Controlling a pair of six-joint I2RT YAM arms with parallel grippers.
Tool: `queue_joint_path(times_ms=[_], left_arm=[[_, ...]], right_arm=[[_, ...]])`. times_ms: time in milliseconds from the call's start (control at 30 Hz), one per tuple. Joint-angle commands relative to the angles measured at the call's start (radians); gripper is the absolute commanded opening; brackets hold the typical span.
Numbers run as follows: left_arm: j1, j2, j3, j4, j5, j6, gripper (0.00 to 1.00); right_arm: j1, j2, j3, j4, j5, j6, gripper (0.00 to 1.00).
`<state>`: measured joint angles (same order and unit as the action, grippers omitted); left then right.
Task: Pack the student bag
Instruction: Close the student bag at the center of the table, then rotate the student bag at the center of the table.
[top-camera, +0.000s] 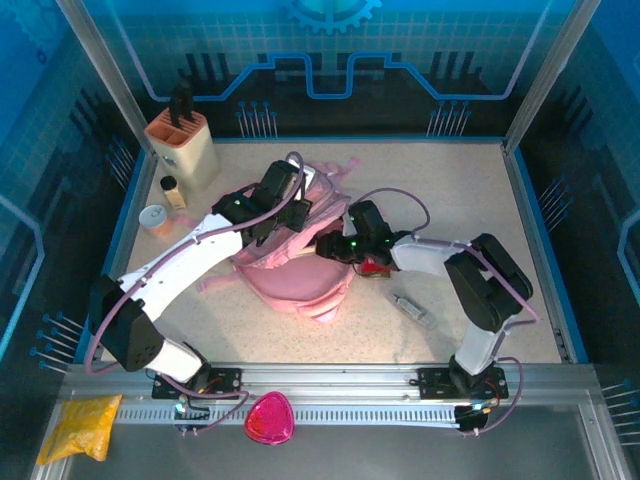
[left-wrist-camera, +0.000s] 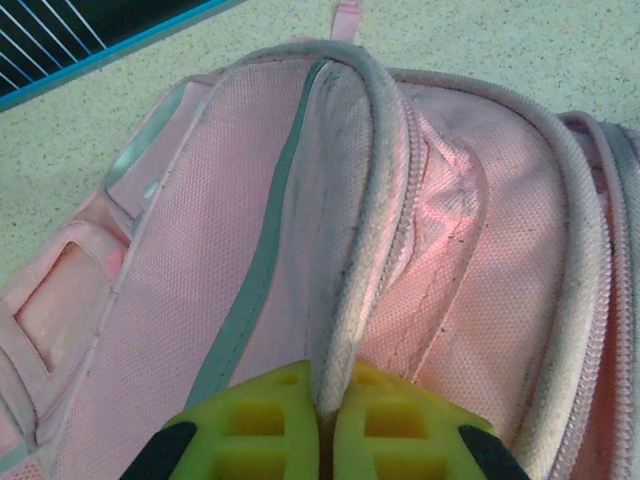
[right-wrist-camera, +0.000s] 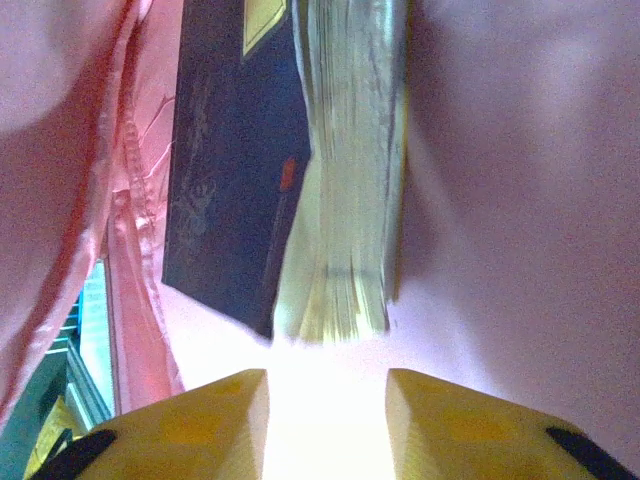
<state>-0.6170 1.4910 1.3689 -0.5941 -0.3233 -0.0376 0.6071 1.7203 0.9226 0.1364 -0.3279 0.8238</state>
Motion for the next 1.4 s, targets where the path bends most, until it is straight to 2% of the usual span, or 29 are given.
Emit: queue_joint_path(times_ms=[0,100,267,367,567,700,933,1067,1167,1367], left_arm=[[0.006,-0.049,-0.023,0.101,0.053,-0.072,0.00],[0.006,-0.044,-0.077,0.131,0.104,-0.100,0.02],[0.005,-0.071,-0.144,0.133,0.161,-0.175,0.23],[0.006,-0.151,-0.226,0.159,0.147,-0.250,0.45],[0.032,-0.343,-0.417,0.172,0.091,-0.334,0.58],[0.085,-0.415,-0.512,0.145,0.093,-0.406,0.62],[0.267,-0.500,-0.667,0.149,0.174,-0.544,0.67],[0.378,-0.502,-0.731,0.153,0.221,-0.598,0.68],[0.427,-0.488,-0.781,0.208,0.245,-0.619,0.69],[0.582,-0.384,-0.826,0.326,0.313,-0.630,0.66]], right_arm=[[0.008,-0.146,-0.077,-0.092,0.074,-0.102,0.43],[0.005,-0.247,-0.138,-0.136,0.083,-0.161,0.50],[0.002,-0.411,-0.190,-0.256,0.136,-0.226,0.56],[0.005,-0.487,-0.203,-0.340,0.185,-0.253,0.57],[0.022,-0.534,-0.195,-0.445,0.181,-0.288,0.60],[0.063,-0.516,-0.187,-0.436,0.159,-0.281,0.62],[0.202,-0.424,-0.152,-0.382,0.176,-0.222,0.64],[0.250,-0.351,-0.148,-0.328,0.181,-0.192,0.64],[0.251,-0.312,-0.149,-0.303,0.179,-0.184,0.64],[0.249,-0.281,-0.142,-0.301,0.211,-0.199,0.65]])
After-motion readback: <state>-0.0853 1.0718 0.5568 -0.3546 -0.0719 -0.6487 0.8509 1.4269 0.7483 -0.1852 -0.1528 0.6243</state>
